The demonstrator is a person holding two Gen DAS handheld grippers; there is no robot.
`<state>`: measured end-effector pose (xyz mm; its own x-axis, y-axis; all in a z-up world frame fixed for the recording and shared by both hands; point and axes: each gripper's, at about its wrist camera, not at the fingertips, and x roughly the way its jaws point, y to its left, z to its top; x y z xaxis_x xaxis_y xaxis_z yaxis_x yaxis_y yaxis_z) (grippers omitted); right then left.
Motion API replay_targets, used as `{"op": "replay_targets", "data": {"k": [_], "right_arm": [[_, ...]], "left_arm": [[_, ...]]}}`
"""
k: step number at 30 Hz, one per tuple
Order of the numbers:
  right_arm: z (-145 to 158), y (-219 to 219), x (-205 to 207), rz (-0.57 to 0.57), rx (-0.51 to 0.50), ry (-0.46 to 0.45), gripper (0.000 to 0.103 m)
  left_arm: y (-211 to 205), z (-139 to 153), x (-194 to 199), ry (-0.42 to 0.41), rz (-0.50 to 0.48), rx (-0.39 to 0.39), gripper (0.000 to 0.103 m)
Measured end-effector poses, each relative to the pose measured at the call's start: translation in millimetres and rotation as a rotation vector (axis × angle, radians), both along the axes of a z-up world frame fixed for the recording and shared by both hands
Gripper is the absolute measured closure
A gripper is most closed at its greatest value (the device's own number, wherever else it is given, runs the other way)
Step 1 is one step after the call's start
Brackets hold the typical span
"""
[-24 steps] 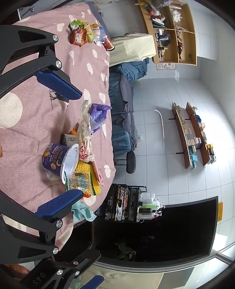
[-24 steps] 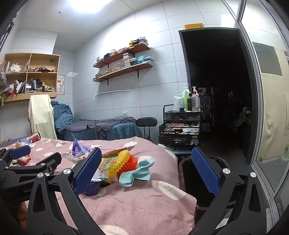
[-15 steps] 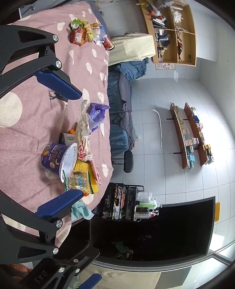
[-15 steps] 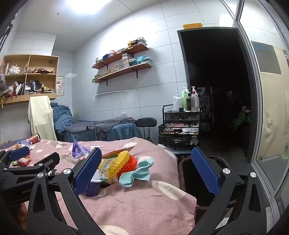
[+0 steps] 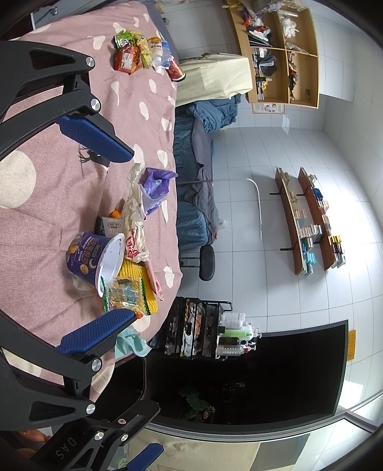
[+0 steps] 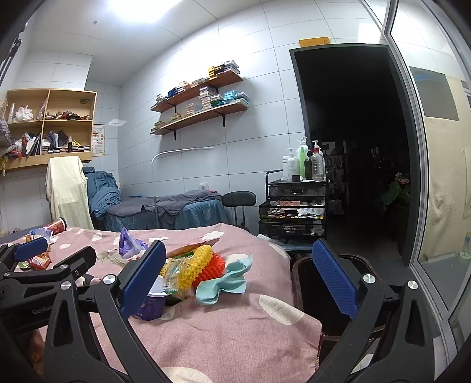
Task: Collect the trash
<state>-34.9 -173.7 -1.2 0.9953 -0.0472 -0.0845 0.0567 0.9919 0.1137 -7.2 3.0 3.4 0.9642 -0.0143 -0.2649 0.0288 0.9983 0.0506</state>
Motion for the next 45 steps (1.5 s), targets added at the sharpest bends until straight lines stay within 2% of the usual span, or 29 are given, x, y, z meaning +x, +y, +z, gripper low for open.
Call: {"op": "replay_targets", "data": {"k": [45], "right_arm": [[-3.5,0.0,2.2,-0.001,0.005,0.008,0.005]], "left_arm": [[0.9,-1.6,-1.1,0.004,-0.002,-0.002,0.005]]}}
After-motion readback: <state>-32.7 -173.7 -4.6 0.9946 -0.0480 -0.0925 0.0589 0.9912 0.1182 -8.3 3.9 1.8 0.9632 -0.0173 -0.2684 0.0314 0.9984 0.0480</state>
